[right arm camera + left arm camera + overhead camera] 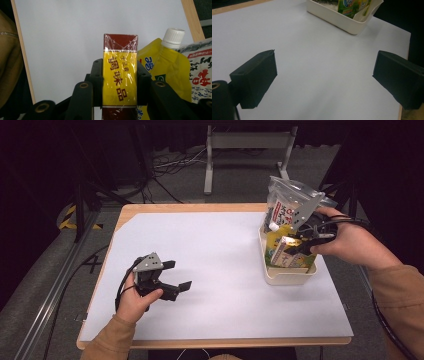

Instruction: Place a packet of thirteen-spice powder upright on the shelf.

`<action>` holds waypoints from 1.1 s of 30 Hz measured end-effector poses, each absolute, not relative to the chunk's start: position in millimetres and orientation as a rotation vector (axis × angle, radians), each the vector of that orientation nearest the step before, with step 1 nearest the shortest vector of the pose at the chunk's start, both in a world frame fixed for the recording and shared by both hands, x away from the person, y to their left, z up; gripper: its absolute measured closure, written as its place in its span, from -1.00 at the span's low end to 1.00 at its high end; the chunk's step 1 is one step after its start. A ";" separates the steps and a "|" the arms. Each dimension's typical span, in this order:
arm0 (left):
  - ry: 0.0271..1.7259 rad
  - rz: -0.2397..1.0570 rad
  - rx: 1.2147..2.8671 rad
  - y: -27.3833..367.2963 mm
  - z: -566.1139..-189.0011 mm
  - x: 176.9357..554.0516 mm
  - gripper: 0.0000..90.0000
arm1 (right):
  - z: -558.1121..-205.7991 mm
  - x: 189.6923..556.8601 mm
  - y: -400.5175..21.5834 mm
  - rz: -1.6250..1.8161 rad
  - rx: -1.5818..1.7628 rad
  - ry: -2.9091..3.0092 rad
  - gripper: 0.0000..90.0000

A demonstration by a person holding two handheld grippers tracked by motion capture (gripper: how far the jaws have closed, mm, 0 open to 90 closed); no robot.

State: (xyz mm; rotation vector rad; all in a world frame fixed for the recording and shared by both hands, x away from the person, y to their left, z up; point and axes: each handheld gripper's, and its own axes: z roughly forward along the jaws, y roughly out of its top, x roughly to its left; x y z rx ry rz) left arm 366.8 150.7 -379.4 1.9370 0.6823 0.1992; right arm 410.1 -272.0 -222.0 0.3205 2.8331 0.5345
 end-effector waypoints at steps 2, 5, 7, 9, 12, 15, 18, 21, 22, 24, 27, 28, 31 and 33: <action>0.686 0.194 1.935 150.7 -379.9 367.0 -0.87 | -223.6 410.7 -272.4 0.515 0.284 2.838 0.52; 0.686 0.200 1.938 151.0 -380.4 367.4 -0.87 | -225.0 411.9 -273.4 0.494 0.242 2.840 0.51; 0.686 0.200 1.937 151.1 -380.6 367.6 -0.87 | -225.5 412.6 -273.8 0.486 0.226 2.843 0.51; 0.686 0.199 1.938 151.3 -380.6 367.6 -0.87 | -228.0 413.5 -275.6 0.476 0.212 2.852 0.51; 0.687 0.203 1.938 151.3 -380.9 367.8 -0.87 | -230.7 414.7 -276.8 0.470 0.208 2.859 0.51; 0.681 0.196 1.942 150.2 -382.0 367.8 -0.87 | -233.3 416.3 -277.9 0.453 0.201 2.870 0.51; 0.688 0.190 1.942 149.8 -382.5 367.6 -0.87 | -236.3 417.1 -278.8 0.430 0.203 2.881 0.51; 0.687 0.194 1.940 150.2 -382.9 368.2 -0.87 | -239.0 418.0 -280.2 0.423 0.211 2.891 0.51; 0.692 0.192 1.938 150.6 -383.1 368.1 -0.87 | -239.9 418.2 -280.9 0.426 0.219 2.895 0.51; 0.692 0.189 1.940 150.7 -383.5 368.2 -0.87 | -241.6 419.6 -282.2 0.431 0.209 2.893 0.51; 0.692 0.191 1.944 150.8 -383.8 368.5 -0.87 | -243.4 419.7 -282.9 0.426 0.215 2.894 0.51; 0.691 0.190 1.944 150.4 -384.3 368.7 -0.87 | -245.8 419.8 -283.2 0.420 0.209 2.901 0.51; 0.694 0.188 1.942 150.1 -384.6 368.6 -0.87 | -247.9 420.4 -283.5 0.418 0.198 2.907 0.51; 0.695 0.189 1.943 150.0 -384.6 368.6 -0.87 | -249.6 420.2 -283.7 0.413 0.203 2.916 0.51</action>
